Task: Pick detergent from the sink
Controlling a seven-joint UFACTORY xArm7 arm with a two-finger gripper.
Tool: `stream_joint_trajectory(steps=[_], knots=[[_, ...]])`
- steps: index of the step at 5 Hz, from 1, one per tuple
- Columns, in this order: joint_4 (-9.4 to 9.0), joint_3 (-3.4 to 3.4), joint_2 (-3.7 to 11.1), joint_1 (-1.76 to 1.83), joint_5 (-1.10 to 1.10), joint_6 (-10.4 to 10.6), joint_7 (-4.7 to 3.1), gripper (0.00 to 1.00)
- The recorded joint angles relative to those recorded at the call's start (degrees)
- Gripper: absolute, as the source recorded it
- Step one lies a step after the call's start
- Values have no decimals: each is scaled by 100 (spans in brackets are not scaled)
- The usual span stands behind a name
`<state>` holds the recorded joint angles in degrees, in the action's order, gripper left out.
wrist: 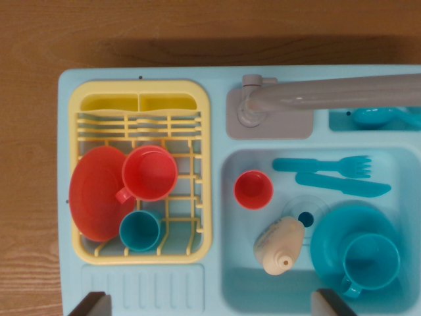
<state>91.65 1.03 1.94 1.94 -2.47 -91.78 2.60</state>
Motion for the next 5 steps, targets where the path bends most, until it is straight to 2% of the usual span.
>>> stream_joint_trajectory(steps=[1,2,4,5], knots=[[0,0,0,0,0,0,0,0],[-96,6,7,-10,-1,103,41,0],[-96,6,7,-10,-1,103,41,0],[-221,14,17,-23,-1,235,94,0]])
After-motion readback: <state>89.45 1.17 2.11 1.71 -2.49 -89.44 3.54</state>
